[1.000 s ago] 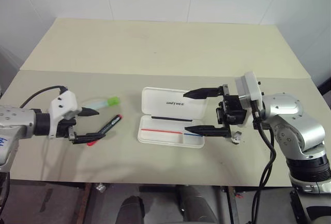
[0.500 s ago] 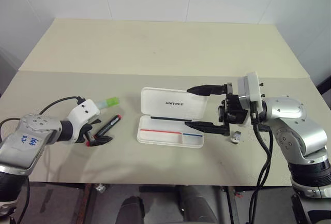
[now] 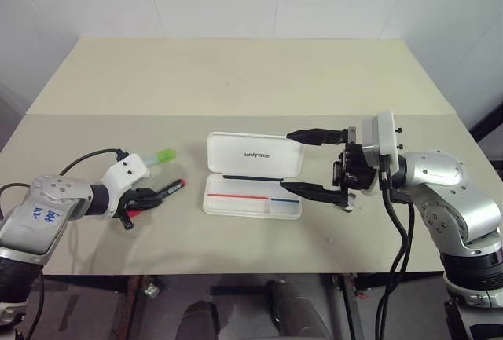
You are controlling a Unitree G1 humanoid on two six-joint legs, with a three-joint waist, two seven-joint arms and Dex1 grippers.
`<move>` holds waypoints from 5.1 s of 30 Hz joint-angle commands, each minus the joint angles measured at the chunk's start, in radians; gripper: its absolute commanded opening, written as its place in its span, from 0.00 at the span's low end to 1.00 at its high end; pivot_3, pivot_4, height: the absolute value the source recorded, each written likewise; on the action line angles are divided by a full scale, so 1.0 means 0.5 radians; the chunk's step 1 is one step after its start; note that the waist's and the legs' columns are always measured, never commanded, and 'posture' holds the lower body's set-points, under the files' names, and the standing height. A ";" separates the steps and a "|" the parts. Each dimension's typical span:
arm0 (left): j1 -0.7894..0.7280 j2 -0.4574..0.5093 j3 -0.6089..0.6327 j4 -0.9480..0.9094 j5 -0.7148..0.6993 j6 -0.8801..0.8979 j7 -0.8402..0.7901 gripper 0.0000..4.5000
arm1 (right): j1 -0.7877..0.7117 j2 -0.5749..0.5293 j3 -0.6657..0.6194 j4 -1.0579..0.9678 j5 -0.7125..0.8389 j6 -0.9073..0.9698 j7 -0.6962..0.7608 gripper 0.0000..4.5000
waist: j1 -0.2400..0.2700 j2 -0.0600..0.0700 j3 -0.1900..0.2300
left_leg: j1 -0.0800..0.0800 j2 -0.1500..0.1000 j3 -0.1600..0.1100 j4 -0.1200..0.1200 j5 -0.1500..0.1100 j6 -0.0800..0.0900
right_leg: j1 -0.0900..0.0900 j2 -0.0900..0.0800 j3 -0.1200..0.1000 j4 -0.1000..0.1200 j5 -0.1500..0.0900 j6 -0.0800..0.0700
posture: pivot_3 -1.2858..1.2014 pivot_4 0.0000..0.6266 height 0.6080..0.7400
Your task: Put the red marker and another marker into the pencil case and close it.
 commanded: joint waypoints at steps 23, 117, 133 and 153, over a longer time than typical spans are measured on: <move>-0.364 -0.037 0.003 -0.144 -0.168 -0.729 -0.784 0.13 | 0.060 -0.062 -0.118 0.125 -0.101 -0.136 0.046 1.00 | 0.025 -0.005 0.001 | -0.025 -0.001 0.003 -0.012 -0.013 -0.011 | -0.027 -0.001 -0.001 -0.003 0.001 0.040 | 0.52 0.24 1.00; -1.824 -0.391 -0.641 2.577 1.144 -1.634 -0.653 0.99 | -0.150 0.100 0.047 -0.100 -0.010 -0.068 0.001 1.00 | 0.037 -0.017 0.006 | -0.024 -0.003 0.008 -0.001 -0.014 -0.010 | -0.027 0.005 0.014 0.007 0.004 0.047 | 0.52 0.24 1.00; -1.817 -0.393 -0.599 2.693 1.157 -1.666 -0.709 0.24 | -0.160 0.084 0.026 -0.068 -0.021 -0.078 -0.009 1.00 | 0.034 -0.017 0.006 | -0.018 -0.003 0.008 0.002 -0.013 -0.010 | -0.026 0.006 0.014 0.020 0.004 0.045 | 0.52 0.24 1.00; -1.122 0.121 -0.271 1.066 0.160 -1.296 -1.474 0.24 | 0.064 -0.072 -0.130 -0.038 -0.047 -0.084 0.021 1.00 | 0.042 -0.018 0.007 | -0.022 -0.001 0.009 -0.001 -0.014 -0.010 | -0.027 0.002 0.013 0.011 0.002 0.046 | 0.52 0.24 1.00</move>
